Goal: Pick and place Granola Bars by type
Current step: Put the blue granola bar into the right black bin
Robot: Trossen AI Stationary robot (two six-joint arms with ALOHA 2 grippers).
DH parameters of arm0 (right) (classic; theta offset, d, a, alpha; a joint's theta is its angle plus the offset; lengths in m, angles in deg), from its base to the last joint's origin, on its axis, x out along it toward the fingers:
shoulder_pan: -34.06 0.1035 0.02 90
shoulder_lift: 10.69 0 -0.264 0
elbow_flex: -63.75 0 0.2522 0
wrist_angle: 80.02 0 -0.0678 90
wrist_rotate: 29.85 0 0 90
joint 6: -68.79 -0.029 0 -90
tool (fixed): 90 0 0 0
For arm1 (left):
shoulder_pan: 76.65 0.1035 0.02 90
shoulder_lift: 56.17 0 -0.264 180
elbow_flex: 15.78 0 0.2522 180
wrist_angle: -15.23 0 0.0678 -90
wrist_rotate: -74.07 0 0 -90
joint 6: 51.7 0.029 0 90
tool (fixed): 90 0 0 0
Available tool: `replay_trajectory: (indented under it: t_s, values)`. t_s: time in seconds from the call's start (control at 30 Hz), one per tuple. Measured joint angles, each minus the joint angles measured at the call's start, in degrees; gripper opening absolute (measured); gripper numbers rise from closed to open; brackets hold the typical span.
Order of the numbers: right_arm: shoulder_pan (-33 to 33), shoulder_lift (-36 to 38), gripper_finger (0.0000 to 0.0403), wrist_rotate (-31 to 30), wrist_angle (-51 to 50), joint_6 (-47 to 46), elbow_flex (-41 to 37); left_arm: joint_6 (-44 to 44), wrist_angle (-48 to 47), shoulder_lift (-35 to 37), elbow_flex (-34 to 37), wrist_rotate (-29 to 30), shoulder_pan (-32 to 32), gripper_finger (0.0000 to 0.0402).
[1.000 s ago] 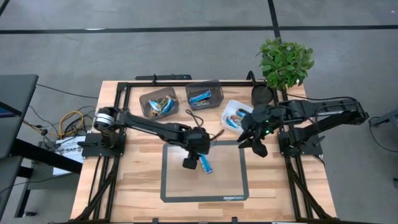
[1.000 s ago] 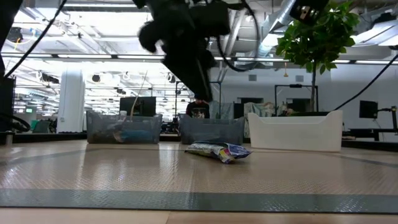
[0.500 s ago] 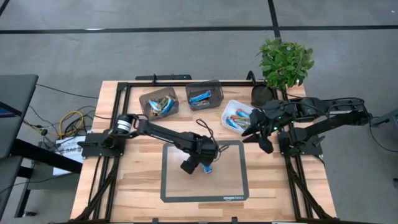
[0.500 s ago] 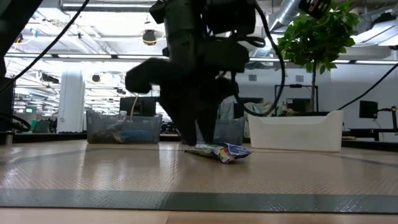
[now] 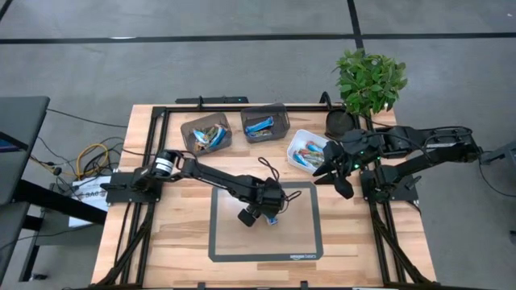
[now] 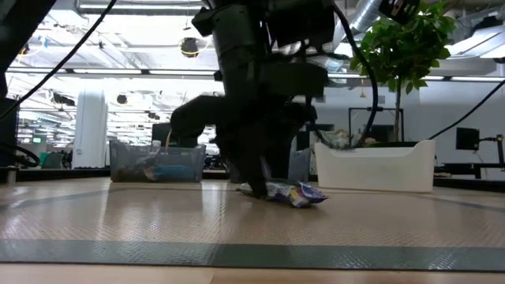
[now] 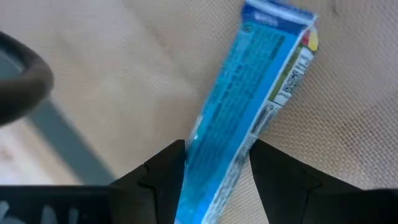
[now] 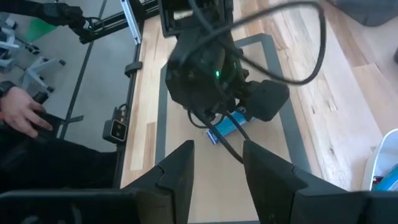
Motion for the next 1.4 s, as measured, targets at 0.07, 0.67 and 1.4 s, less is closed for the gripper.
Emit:
replay_trajectory:
  t_s: [0.07,0.67,1.4]
  values:
    - [0.00,0.00,0.0129,0.02,-0.03,-0.01,0.00,-0.09,-0.43,-0.94,-0.03,-0.48,-0.25,0.0174]
    - [-0.02,0.00,0.0129,-6.28,-0.02,-0.06,-0.02,-23.52,-1.46,-0.41,-5.96,-0.22,1.97,0.0031]
    - [-0.04,0.00,0.0129,-34.14,-0.02,-3.02,-0.04,-35.85,-12.71,-0.20,-25.73,12.14,29.21,0.0027]
